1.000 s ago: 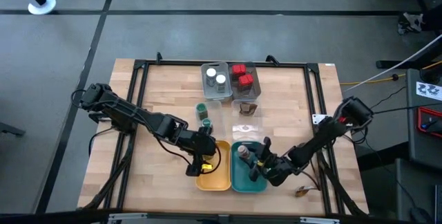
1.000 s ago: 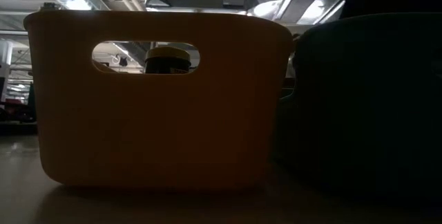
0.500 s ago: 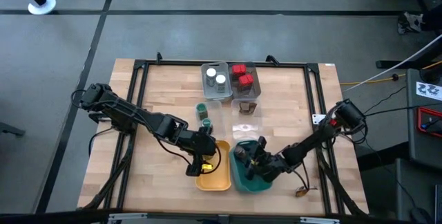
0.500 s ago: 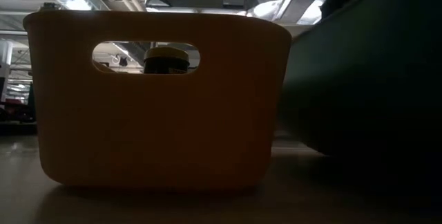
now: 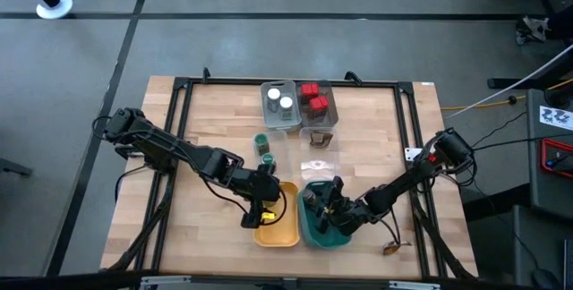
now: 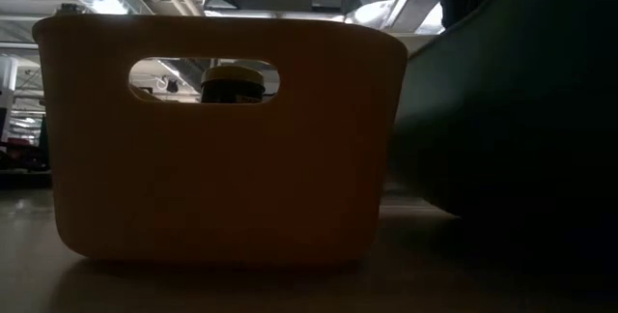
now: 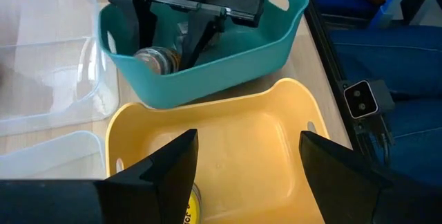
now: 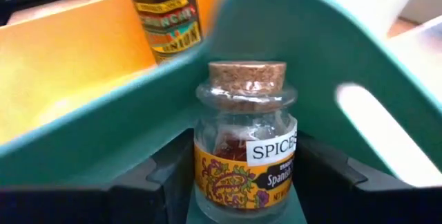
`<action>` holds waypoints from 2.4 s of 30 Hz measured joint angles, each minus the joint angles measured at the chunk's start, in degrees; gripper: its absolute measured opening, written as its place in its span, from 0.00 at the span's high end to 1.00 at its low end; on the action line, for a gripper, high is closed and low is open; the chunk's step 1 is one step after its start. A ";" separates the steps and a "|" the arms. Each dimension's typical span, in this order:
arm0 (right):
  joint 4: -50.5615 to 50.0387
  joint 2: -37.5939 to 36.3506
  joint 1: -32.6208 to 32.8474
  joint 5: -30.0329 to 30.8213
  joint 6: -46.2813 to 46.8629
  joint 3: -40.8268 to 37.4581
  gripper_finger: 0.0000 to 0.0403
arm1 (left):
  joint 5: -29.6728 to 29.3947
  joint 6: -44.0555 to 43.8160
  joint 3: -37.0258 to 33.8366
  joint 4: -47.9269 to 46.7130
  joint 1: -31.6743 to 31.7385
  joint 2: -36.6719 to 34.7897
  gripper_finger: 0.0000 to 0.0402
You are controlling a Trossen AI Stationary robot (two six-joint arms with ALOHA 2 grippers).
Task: Sort spices by type
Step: Put the brown seasoning bottle into the blue bin, then put the orange seasoning pack into the right transparent bin
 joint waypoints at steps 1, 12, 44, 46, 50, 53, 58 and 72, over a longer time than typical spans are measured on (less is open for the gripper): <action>-0.18 -0.01 0.00 -0.02 -0.93 0.44 0.50 | 0.00 0.00 0.00 -0.02 -0.09 0.00 0.41; -14.80 -0.03 0.02 -2.08 -3.57 8.70 0.50 | 0.00 -0.31 0.00 -0.02 -0.13 0.00 0.41; -25.25 -0.14 -0.02 -2.87 3.83 11.12 0.41 | 0.00 -0.46 0.00 -0.01 -0.15 0.00 0.41; -25.23 -0.14 -0.02 -2.87 3.82 11.12 0.41 | 0.00 -0.46 0.00 0.00 -0.17 0.00 0.41; -25.25 -0.14 -0.02 -2.89 3.83 11.12 0.41 | 0.00 -0.46 0.00 -0.02 -0.17 0.02 0.41; -25.25 -0.14 -0.02 -2.90 3.82 11.12 0.41 | 0.00 -0.46 0.00 -0.01 -0.17 0.01 0.41; -25.40 -2.02 -0.02 -6.70 0.87 11.06 0.41 | 0.00 -0.46 0.00 0.00 -0.17 0.00 0.41; -28.71 -19.42 0.02 -27.15 -1.66 11.08 0.41 | -0.12 -0.04 -0.07 -4.47 -0.27 -3.39 0.41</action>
